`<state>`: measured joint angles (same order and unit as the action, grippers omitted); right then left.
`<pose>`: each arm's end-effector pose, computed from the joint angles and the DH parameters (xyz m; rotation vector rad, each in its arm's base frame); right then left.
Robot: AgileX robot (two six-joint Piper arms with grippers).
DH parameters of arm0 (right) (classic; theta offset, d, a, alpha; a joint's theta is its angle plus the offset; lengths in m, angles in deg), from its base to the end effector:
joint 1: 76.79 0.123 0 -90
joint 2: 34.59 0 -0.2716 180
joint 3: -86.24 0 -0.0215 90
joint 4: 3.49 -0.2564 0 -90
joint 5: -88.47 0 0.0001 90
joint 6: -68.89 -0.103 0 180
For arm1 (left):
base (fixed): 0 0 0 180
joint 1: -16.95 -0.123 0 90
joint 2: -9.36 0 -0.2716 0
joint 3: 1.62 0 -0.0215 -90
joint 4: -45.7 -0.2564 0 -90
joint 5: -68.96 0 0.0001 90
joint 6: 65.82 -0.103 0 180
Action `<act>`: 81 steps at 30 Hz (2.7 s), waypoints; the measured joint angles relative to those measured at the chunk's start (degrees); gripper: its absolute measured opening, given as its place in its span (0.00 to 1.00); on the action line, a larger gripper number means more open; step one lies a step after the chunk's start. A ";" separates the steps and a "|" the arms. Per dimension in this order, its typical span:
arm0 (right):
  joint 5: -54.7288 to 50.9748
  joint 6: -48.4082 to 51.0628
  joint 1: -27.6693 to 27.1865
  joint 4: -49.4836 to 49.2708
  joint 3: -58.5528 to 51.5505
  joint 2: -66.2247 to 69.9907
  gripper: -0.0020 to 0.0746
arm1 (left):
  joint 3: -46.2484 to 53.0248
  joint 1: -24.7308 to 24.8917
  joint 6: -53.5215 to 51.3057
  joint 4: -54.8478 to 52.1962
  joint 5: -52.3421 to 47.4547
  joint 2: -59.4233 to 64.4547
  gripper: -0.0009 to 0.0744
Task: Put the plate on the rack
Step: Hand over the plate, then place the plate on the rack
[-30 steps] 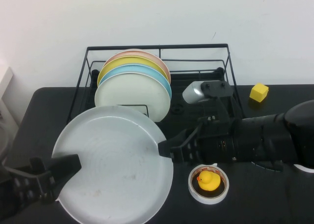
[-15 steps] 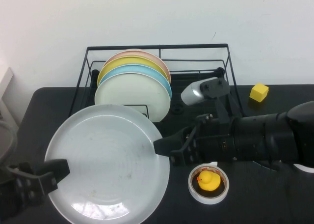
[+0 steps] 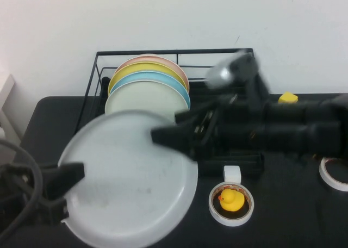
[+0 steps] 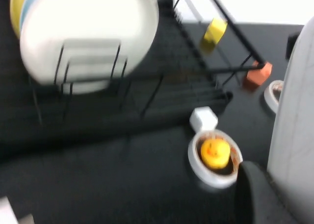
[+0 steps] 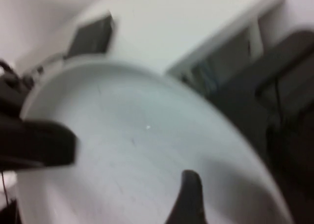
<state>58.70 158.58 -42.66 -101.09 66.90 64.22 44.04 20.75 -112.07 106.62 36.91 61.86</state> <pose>0.2693 0.2439 0.2532 -0.7836 1.9135 0.9872 0.1706 -0.0593 0.2846 0.1946 2.0032 -0.6424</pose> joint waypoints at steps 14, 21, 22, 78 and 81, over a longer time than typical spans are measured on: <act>-4.71 -1.80 -9.08 11.87 3.25 -27.17 0.36 | -14.55 0.00 -51.35 14.26 8.59 5.79 0.11; -15.49 -18.87 -9.08 38.76 3.25 -34.28 0.04 | -19.34 0.50 -80.67 26.74 9.74 17.61 0.11; -16.94 -21.52 -9.08 42.24 3.25 -34.57 0.04 | -19.84 0.60 -83.86 27.92 9.85 19.61 0.11; -29.40 -41.64 -9.08 68.83 0.40 -37.17 0.02 | -30.54 0.90 -117.36 36.25 1.72 52.00 0.11; -29.40 -41.72 -9.08 68.83 0.40 -37.17 0.02 | -30.54 0.90 -117.36 36.25 1.96 53.29 0.11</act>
<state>29.30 116.85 -51.74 -32.26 67.30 27.06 13.50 21.65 -229.43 142.87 38.86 115.15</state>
